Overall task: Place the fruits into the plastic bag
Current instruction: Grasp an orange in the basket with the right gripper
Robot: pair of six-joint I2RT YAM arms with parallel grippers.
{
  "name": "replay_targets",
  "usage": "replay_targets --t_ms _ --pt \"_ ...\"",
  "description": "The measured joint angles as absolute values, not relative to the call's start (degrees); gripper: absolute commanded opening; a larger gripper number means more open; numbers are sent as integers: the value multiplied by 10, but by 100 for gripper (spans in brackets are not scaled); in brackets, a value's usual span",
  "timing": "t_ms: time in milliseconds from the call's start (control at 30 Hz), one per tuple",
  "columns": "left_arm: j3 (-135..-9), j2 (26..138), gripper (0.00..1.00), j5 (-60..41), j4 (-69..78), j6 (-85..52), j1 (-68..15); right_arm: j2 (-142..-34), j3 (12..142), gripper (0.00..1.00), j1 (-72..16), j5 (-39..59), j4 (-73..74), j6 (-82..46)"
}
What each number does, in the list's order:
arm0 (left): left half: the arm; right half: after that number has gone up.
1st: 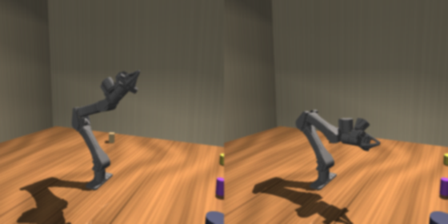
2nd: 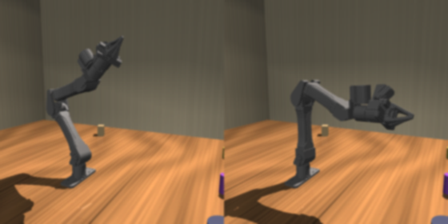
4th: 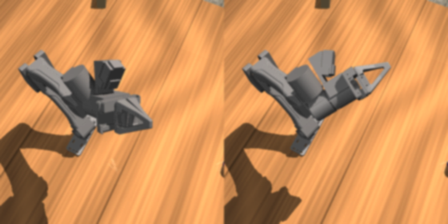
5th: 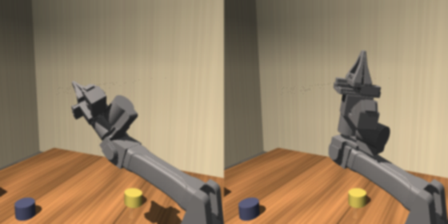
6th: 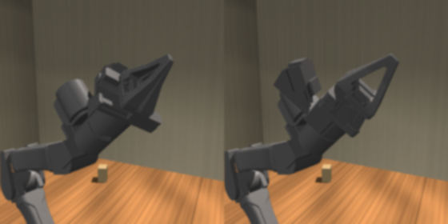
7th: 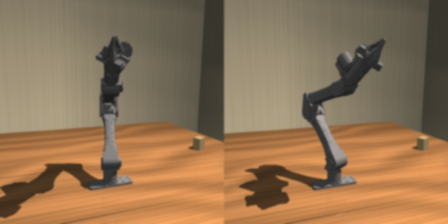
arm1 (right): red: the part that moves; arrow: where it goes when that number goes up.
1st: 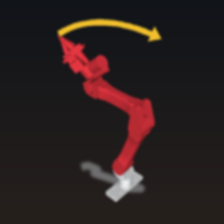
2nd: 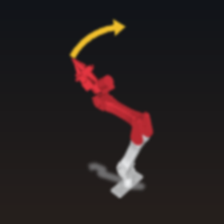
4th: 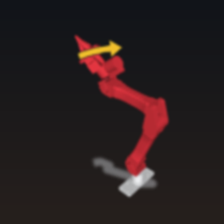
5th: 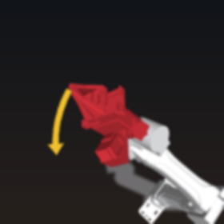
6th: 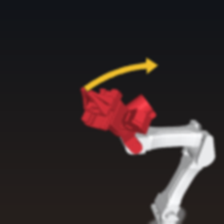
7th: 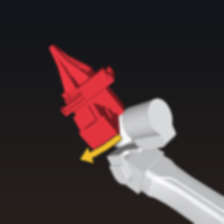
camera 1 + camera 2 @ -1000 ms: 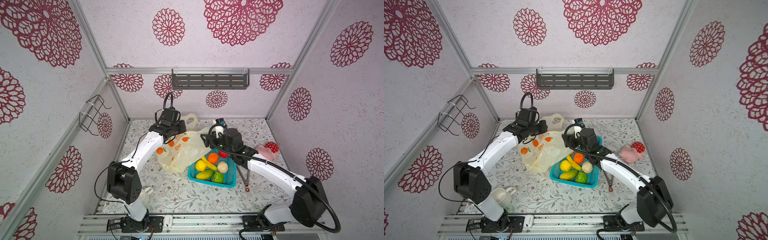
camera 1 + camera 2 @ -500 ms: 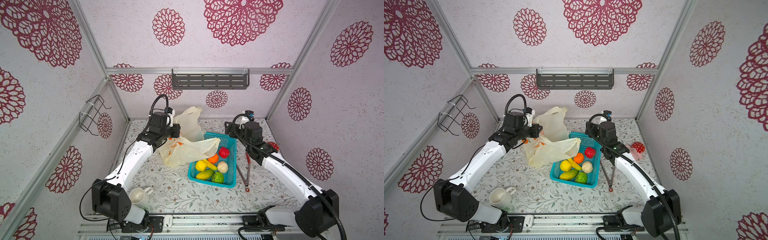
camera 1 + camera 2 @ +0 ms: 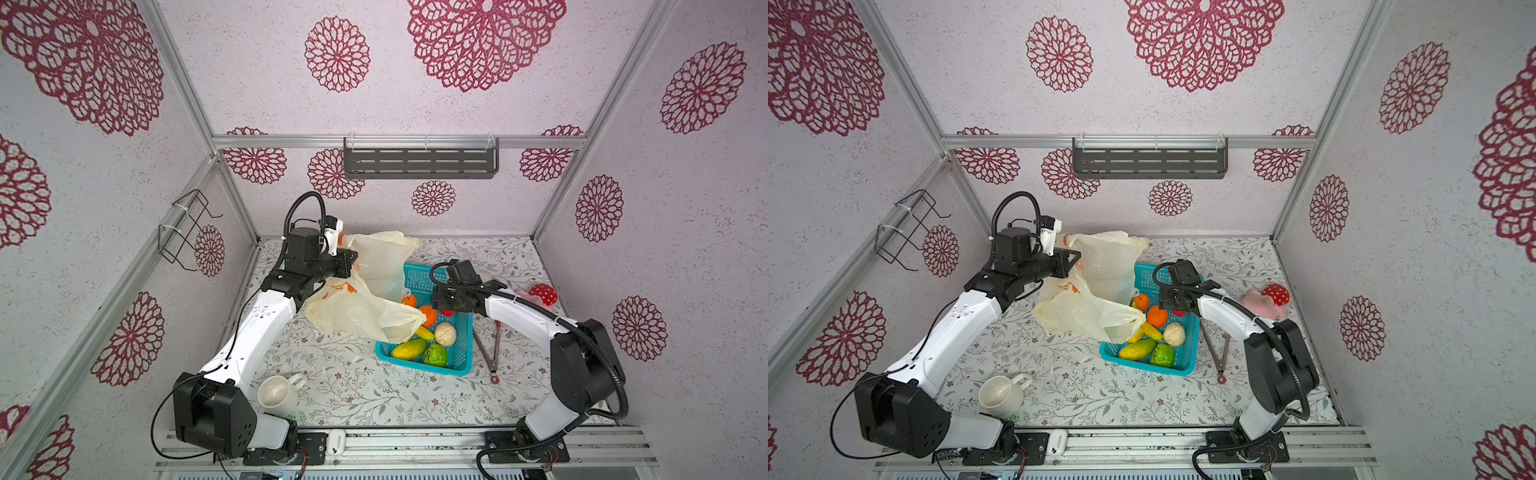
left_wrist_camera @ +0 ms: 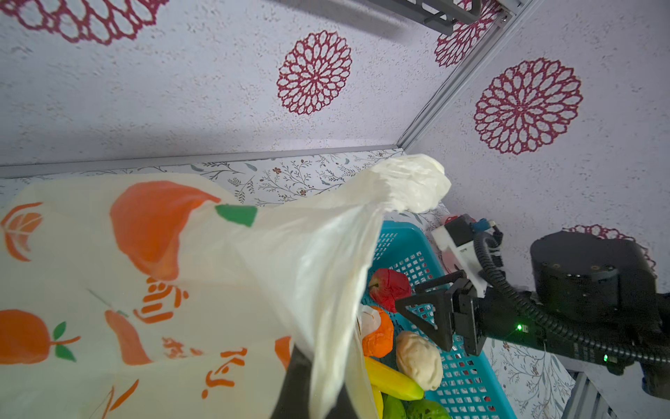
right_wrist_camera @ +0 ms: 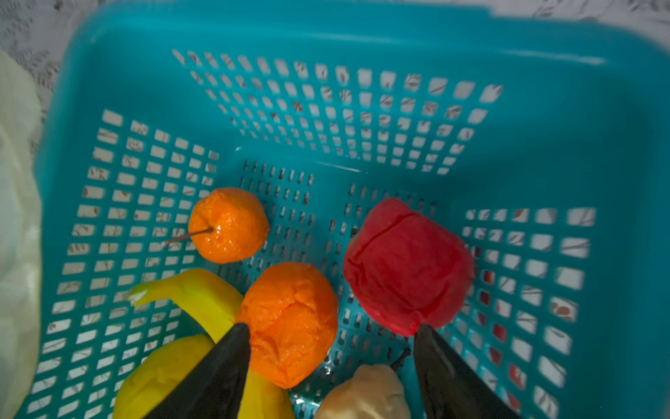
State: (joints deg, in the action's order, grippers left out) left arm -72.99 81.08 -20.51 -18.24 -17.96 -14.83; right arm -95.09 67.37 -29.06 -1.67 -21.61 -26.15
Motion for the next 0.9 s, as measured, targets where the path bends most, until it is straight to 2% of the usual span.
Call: replay_targets --t_ms 300,567,667,800,900 --pt "-714 810 0 -201 -174 -183 -148 -991 693 76 -317 44 -225 -241" --pt "-714 803 0 -200 -170 -185 -148 -1050 698 81 -317 46 -227 -242" --pt "-714 798 0 -201 -164 -187 -148 -1062 703 73 -317 45 -226 -243" --pt "-712 797 0 -201 -159 -189 -148 -1063 703 52 -318 41 -222 -246" --pt "-708 797 0 -201 -157 -189 -148 -1061 703 48 -318 31 -222 -241"
